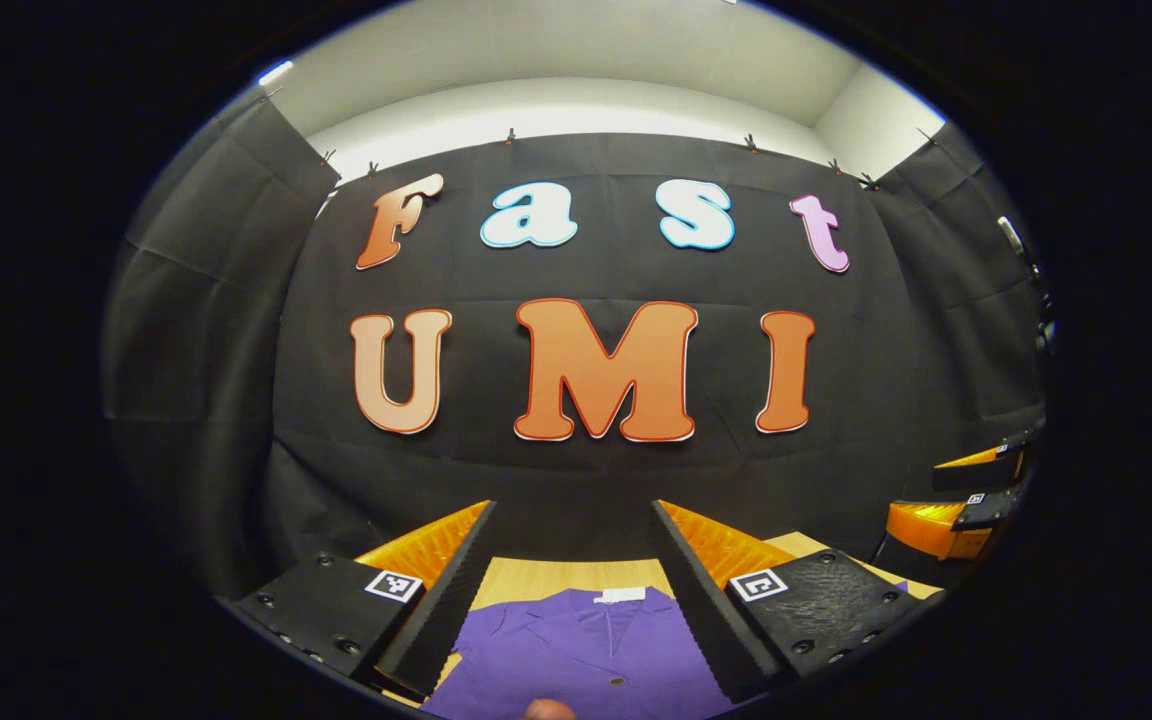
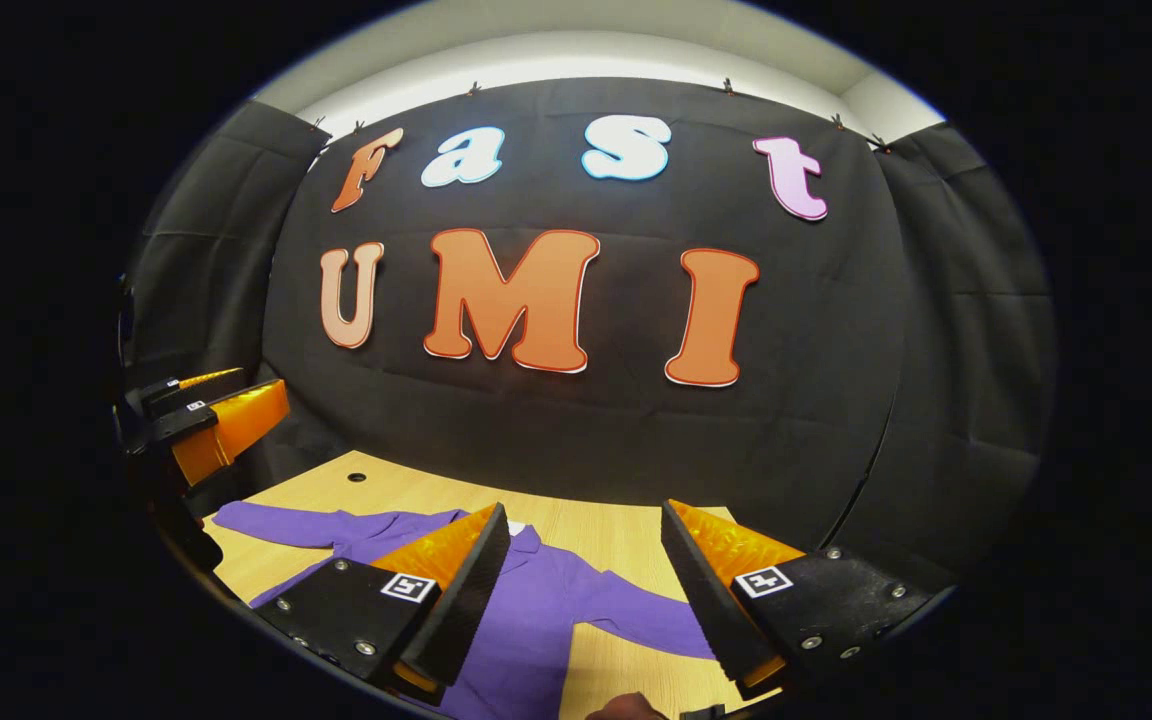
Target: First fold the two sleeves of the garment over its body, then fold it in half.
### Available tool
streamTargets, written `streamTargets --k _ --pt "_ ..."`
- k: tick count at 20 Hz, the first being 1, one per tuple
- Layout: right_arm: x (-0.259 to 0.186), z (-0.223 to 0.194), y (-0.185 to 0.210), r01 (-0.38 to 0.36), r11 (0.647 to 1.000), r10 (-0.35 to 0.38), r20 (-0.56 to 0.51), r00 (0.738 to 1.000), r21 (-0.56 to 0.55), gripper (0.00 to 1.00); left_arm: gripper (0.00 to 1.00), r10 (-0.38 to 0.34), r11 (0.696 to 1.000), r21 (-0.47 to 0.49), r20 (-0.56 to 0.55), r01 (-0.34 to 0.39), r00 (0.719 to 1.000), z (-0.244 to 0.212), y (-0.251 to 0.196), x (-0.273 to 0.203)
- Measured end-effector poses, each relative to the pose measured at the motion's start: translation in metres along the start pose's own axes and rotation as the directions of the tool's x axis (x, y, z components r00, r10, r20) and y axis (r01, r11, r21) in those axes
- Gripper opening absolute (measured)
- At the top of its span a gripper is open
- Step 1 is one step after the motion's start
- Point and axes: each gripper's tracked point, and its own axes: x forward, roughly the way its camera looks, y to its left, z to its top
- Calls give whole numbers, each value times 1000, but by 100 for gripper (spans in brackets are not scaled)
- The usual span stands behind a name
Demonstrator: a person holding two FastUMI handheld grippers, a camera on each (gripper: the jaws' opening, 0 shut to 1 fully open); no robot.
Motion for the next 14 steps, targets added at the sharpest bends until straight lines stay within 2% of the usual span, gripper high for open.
streamTargets --k 7,9,12,14 --pt "31 -19 -6 -48 999 48 -9 999 5 93 95 58 998 32 22 -59 998 -7 -11 14" --pt "39 -34 -20 -15 1000 15 -53 998 2 93 95 70 997 38 13 -71 997 -10 -11 19" --pt "49 -50 -45 54 998 -53 -80 995 19 93 96 47 997 61 33 -49 998 -4 -14 28" --pt "56 -68 -64 119 992 -113 -135 984 32 93 96 28 997 66 33 -30 999 -3 -14 40"
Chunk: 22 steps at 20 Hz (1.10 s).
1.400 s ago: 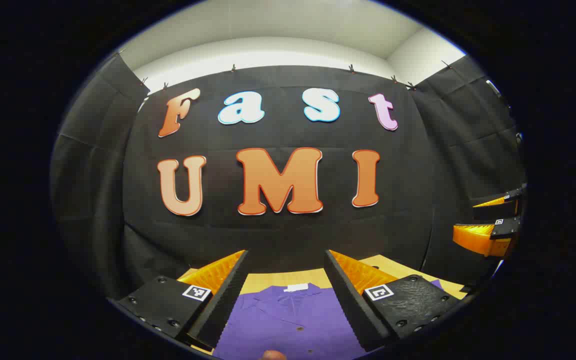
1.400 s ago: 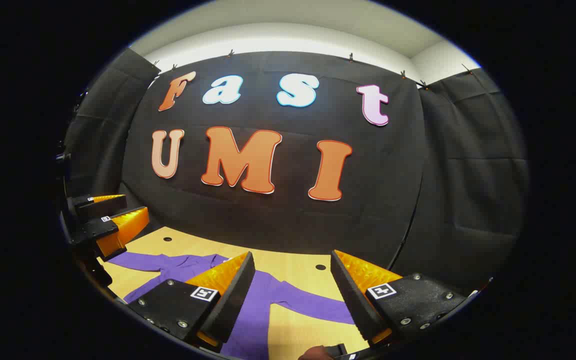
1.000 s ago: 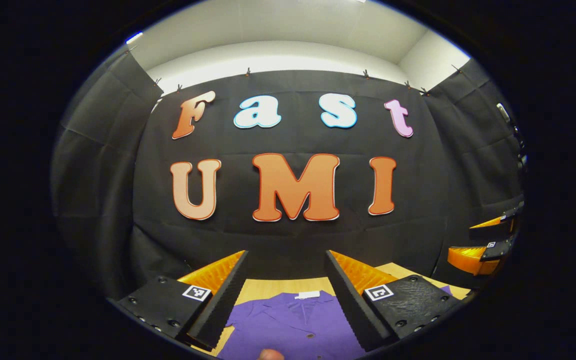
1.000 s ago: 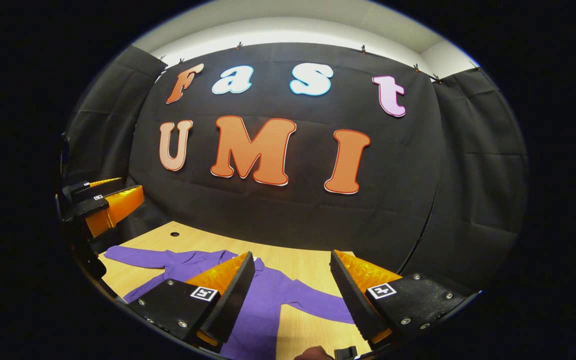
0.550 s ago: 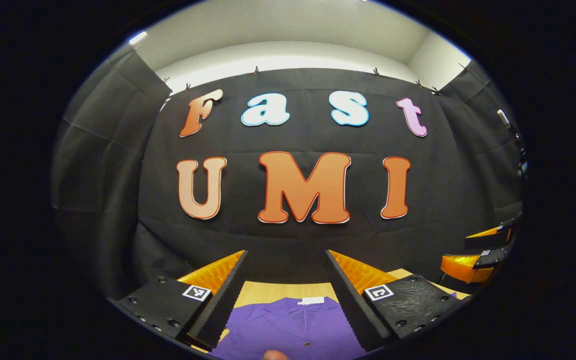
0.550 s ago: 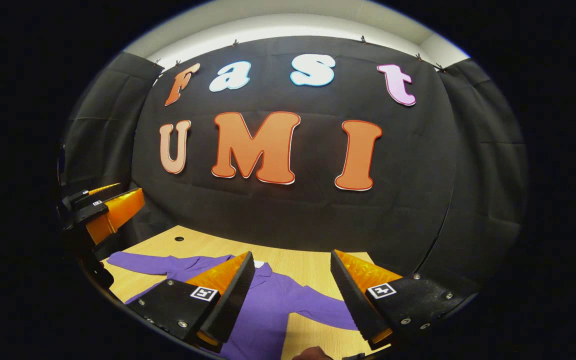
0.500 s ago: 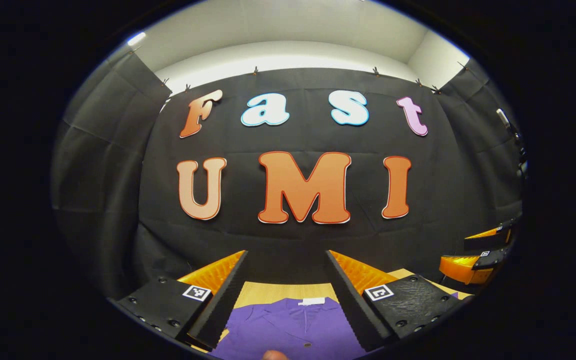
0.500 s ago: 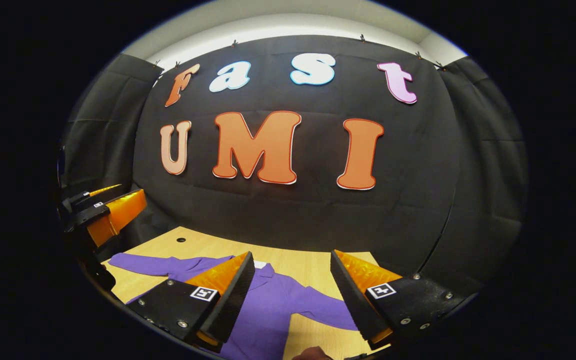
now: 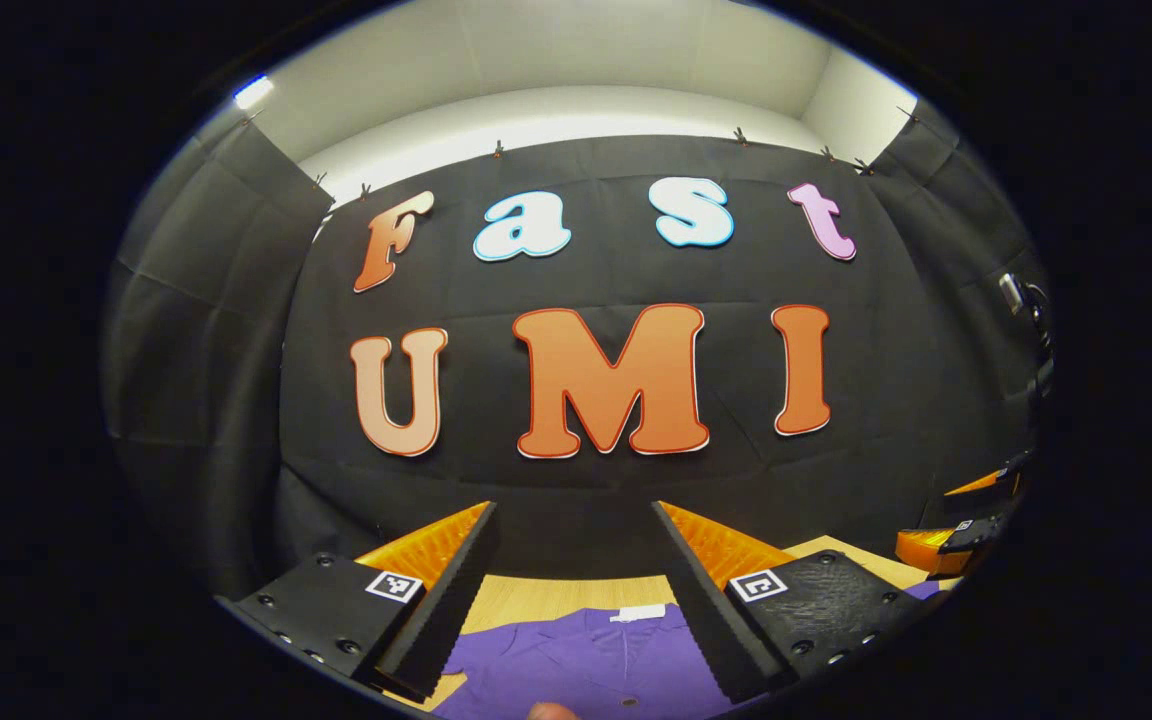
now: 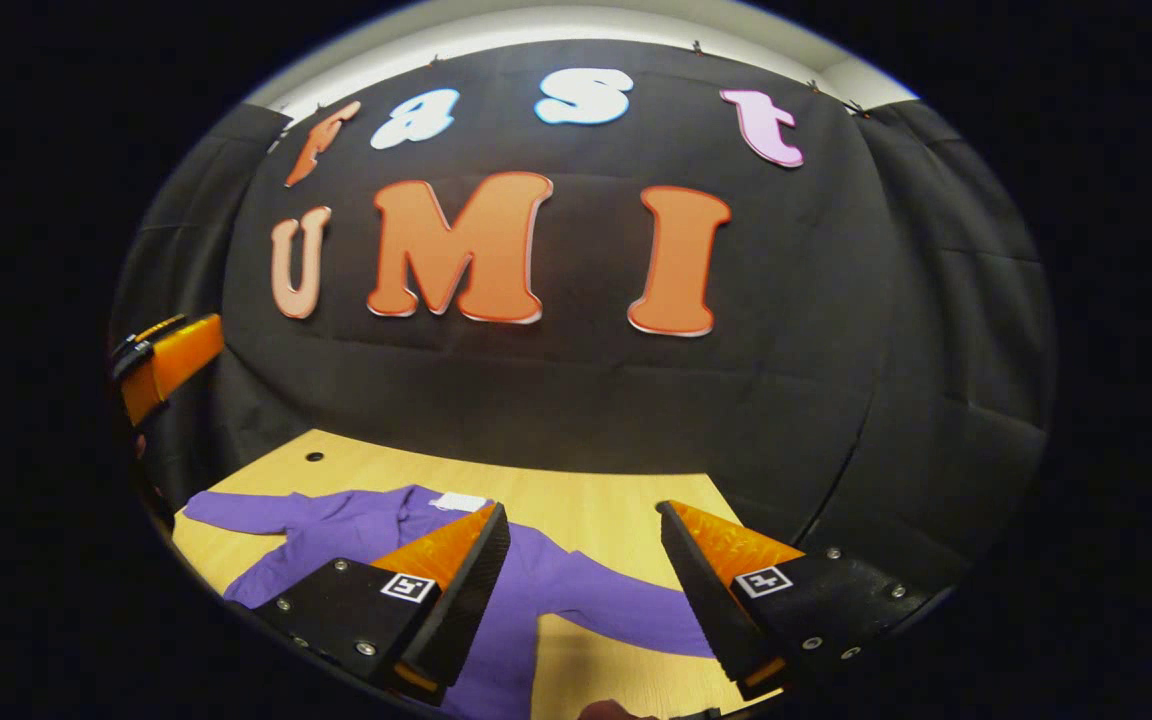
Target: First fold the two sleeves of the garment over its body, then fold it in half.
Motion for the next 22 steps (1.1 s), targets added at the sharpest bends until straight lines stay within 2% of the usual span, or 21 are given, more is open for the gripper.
streamTargets --k 3,6,11,15,19,22 --pt "16 -20 -29 93 996 -91 -65 994 20 93 95 -32 999 -11 -5 32 999 -3 -2 10" --pt "25 -42 -61 183 983 -176 -145 974 34 93 96 -51 999 -10 -4 51 999 -3 0 13" --pt "38 -79 -119 320 946 -293 -281 914 54 93 95 -52 999 8 -17 53 998 -7 7 19" --pt "52 -118 -155 383 921 -317 -434 844 72 94 95 -28 1000 9 -33 29 999 -13 12 20" --pt "51 -156 -178 402 911 -282 -577 766 88 94 95 0 1000 15 -53 0 999 -20 18 16" --pt "54 -184 -192 412 900 -223 -664 714 141 94 96 25 999 21 -79 -24 997 -25 21 13"
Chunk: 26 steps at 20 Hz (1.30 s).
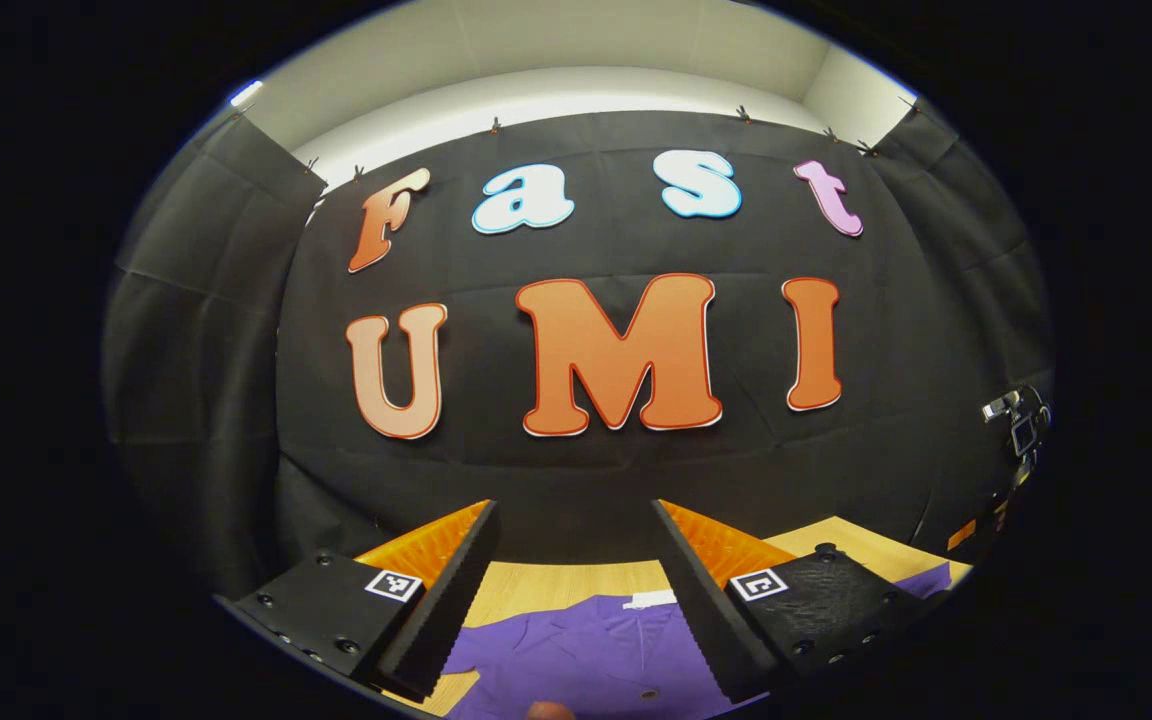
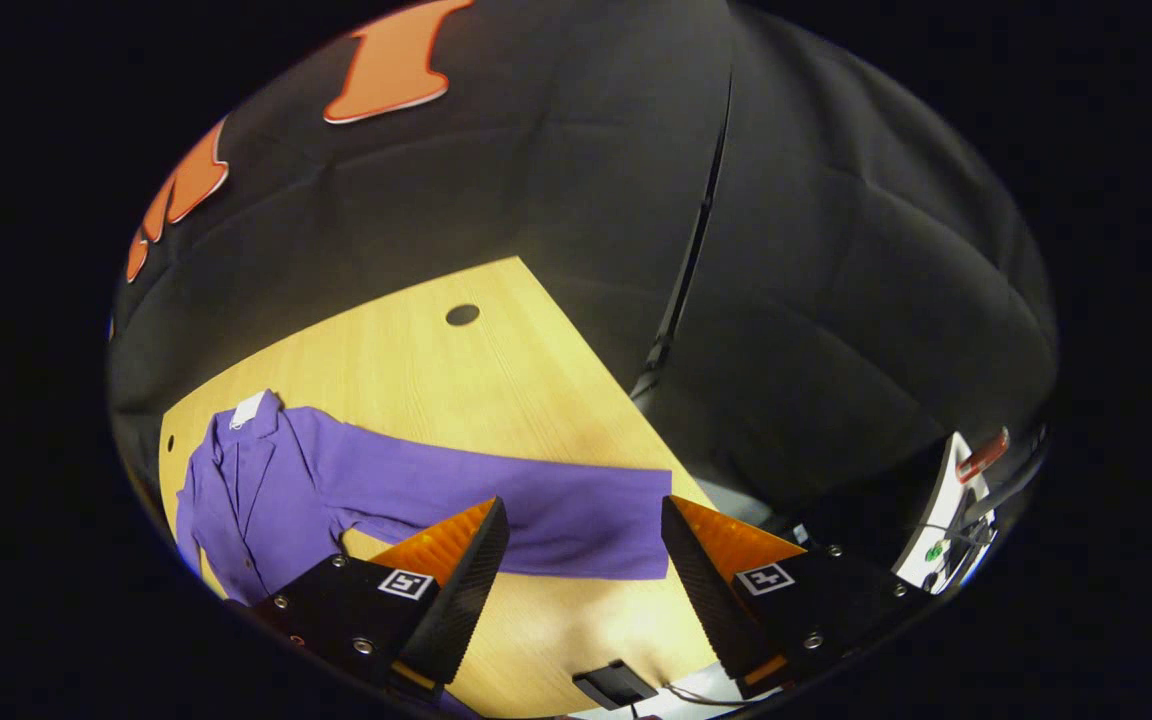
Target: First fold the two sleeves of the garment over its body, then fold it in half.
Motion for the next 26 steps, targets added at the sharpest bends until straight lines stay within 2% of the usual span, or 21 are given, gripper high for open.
streamTargets --k 4,9,13,16,20,21,23,24,25,26 --pt "30 -22 -15 -23 998 33 -150 988 65 94 96 35 999 34 -27 -34 999 -11 2 -10" --pt "57 -55 -30 -40 994 72 -337 939 98 94 96 69 997 49 -66 -65 995 -22 0 -27" --pt "81 -71 -37 -21 991 71 -395 916 130 94 95 98 994 61 -92 -92 991 -30 2 -36" --pt "97 -74 -36 -2 989 63 -409 910 149 93 95 110 992 69 -107 -103 988 -33 2 -39" --pt "110 -86 -41 54 992 1 -443 896 112 91 96 116 990 96 -119 -105 986 -35 2 -41" --pt "110 -81 -42 59 992 -6 -428 904 111 90 96 119 989 105 -121 -107 985 -36 2 -41" --pt "111 -85 -39 68 992 -14 -442 897 106 86 97 117 988 111 -126 -103 985 -38 2 -40" --pt "111 -85 -36 62 993 -12 -443 896 98 74 100 114 989 112 -130 -100 985 -38 2 -38" --pt "112 -84 -34 50 995 -6 -438 899 89 80 100 112 989 113 -133 -97 985 -41 1 -36" --pt "111 -84 -32 45 996 -7 -433 901 78 77 98 109 989 113 -133 -94 985 -39 2 -34"
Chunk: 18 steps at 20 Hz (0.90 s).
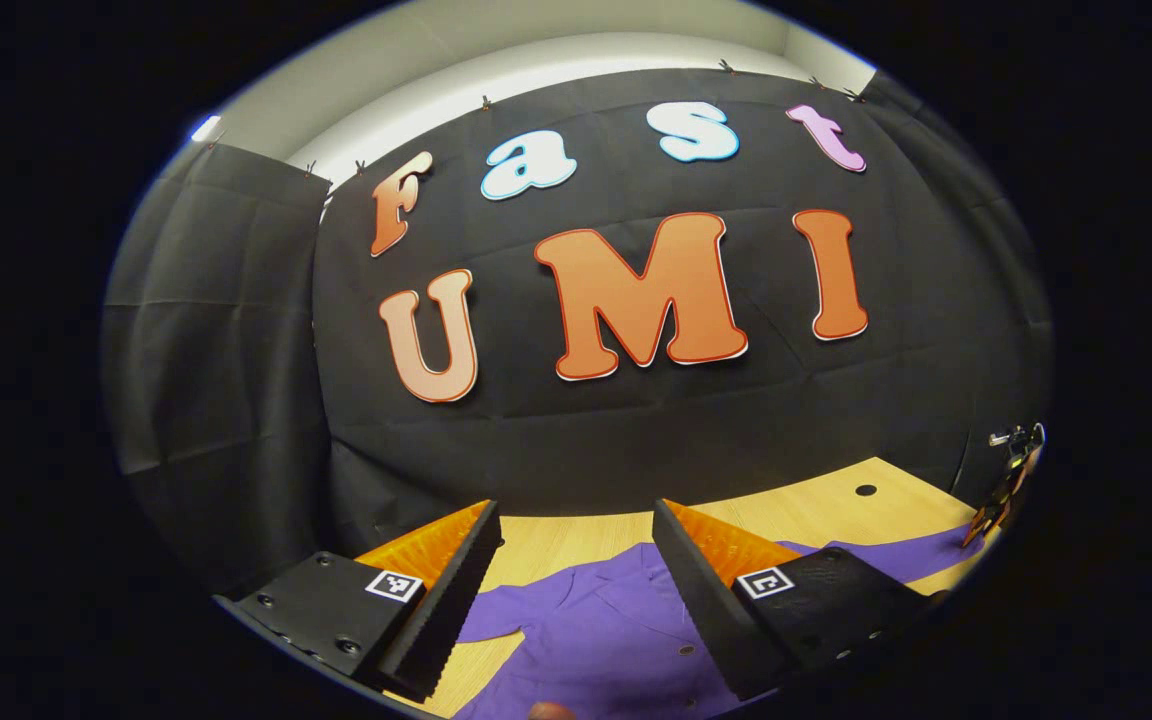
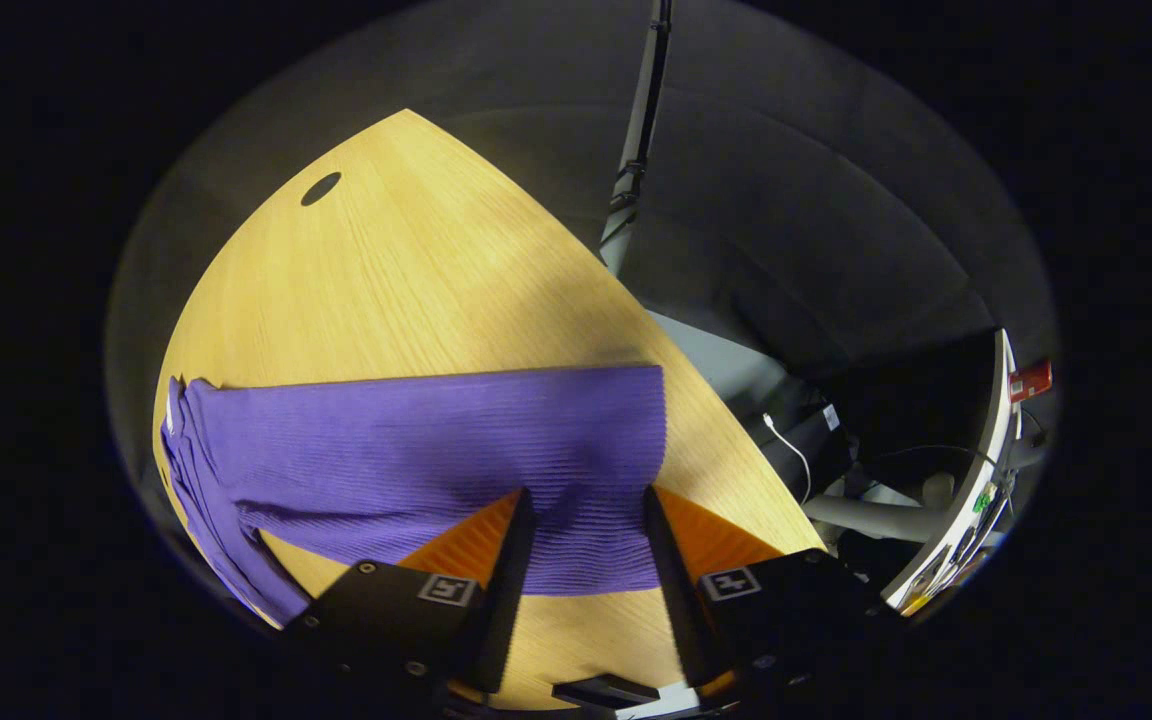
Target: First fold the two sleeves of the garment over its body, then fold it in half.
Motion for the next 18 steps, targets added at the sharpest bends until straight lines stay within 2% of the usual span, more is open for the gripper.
streamTargets --k 2,3,4,5,7,8,10,13,16,18 --pt "1 2 4 -12 1000 12 12 1000 12 25 100 -12 1000 5 6 12 1000 2 -1 4" --pt "-1 2 6 -20 999 19 7 1000 45 24 100 -19 1000 8 9 19 1000 2 0 5" --pt "-1 1 10 -40 997 40 -5 999 62 7 98 -26 1000 9 11 26 1000 3 1 7" --pt "-5 -1 18 -84 993 86 -21 996 84 6 98 -33 999 8 14 33 999 3 2 8" --pt "-20 4 29 -123 986 123 8 992 112 4 100 -40 999 10 21 40 999 5 8 11" --pt "-29 5 33 -135 985 133 26 991 103 4 98 -43 999 8 22 43 999 5 12 13" --pt "-51 6 44 -156 984 151 61 987 84 4 100 -53 999 -4 20 53 998 2 18 17" --pt "-87 8 67 -194 979 186 113 976 62 4 98 -70 997 -14 23 70 997 1 28 24" --pt "-126 6 91 -229 973 224 159 961 12 4 100 -83 996 -31 25 84 996 -3 39 30" --pt "-150 4 112 -253 967 253 180 951 -25 4 98 -87 995 -43 24 88 996 -6 48 33"
